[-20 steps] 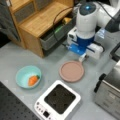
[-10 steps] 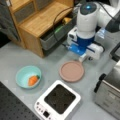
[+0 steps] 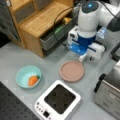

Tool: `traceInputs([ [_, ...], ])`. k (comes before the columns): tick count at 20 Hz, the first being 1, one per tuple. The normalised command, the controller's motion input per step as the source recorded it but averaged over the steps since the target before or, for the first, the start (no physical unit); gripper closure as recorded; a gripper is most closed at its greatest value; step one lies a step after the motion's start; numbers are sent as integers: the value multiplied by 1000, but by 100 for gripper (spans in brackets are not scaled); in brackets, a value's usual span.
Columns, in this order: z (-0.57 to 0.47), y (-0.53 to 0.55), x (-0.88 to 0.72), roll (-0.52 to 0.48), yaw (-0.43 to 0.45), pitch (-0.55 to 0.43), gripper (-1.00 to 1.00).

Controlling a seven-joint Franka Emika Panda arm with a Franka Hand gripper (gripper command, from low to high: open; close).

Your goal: Pick up the pan. Place the pan on the table. Pick up the bowl. Place the bowl on the stove.

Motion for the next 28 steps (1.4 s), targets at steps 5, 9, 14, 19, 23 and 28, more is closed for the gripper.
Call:
traceInputs([
  [5,243,-26,-2,75,67,49,-100],
  [9,272,-72,116,93,52,103,-100],
  [14,267,-103,259,108,45,138,-100],
  [19,289,-84,316,116,49,193,-100],
  [23,190,-62,250,117,49,203,-100],
  [28,106,-59,186,116,48,191,-100],
])
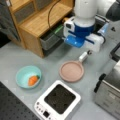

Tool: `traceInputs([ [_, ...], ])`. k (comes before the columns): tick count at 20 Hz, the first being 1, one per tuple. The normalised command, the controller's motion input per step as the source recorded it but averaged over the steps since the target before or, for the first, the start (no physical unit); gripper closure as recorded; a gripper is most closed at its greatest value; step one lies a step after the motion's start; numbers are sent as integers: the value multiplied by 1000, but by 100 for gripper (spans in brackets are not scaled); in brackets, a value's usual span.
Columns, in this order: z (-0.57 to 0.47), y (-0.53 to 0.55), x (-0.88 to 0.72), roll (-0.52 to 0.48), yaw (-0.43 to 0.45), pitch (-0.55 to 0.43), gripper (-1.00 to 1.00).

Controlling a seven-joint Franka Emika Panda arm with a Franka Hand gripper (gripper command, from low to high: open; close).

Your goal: Pick up the pan. Place the pan on the table. Pick up the bowl. Place the bowl on the stove.

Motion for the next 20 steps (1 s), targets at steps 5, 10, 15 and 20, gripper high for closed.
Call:
traceInputs([
  [5,96,-58,179,116,48,186,-100],
  [10,97,-58,180,116,48,185,-100],
  [15,97,-58,180,116,48,185,-100],
  [20,97,-58,180,116,48,185,-100],
])
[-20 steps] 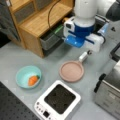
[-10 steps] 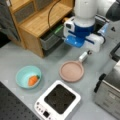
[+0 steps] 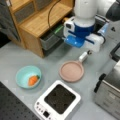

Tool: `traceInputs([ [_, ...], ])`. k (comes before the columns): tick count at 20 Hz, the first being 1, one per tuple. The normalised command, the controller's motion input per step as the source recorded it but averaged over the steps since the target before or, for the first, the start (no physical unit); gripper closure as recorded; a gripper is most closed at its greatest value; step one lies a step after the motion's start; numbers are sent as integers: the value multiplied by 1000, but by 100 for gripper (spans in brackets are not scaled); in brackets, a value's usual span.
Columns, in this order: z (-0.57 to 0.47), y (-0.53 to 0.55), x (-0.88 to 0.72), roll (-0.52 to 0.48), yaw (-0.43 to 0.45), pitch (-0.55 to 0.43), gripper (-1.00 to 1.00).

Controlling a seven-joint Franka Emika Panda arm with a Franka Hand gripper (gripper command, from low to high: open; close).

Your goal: Pick up the pan. Place the pan on the table. Pick up the bowl. Place the bowl on the stove.

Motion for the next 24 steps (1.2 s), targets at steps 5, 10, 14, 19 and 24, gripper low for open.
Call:
traceInputs([
  [5,120,-90,248,118,-23,200,-100],
  [10,145,-108,315,109,-53,207,-100],
  [14,170,-94,338,-21,-10,163,-100],
  [19,191,-95,368,-55,23,158,-100],
  [24,142,-72,456,-52,30,150,-100],
])
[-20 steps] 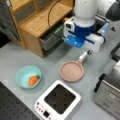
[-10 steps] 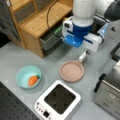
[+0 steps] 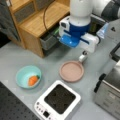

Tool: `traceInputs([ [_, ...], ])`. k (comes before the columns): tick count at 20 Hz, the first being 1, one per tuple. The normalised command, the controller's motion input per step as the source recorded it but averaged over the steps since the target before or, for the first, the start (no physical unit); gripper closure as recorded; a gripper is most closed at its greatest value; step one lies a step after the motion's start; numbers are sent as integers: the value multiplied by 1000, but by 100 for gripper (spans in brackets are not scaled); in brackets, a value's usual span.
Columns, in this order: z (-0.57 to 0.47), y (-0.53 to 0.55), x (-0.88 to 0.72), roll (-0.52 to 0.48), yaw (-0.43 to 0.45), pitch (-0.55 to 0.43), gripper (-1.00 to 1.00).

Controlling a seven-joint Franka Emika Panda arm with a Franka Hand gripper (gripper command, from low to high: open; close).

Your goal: Pick up the pan. Place the pan on the table. Pick up the bowl. Place the bowl on the stove.

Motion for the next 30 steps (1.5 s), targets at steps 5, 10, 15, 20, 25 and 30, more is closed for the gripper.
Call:
traceInputs([
  [5,114,-99,396,-35,42,146,-100],
  [10,154,-125,313,-19,36,158,-100],
  [15,172,-115,262,-7,51,178,-100],
  [20,288,-41,192,-19,27,248,-100],
  [25,419,28,207,-11,-6,282,-100],
  [30,410,19,266,-23,-35,285,-100],
])
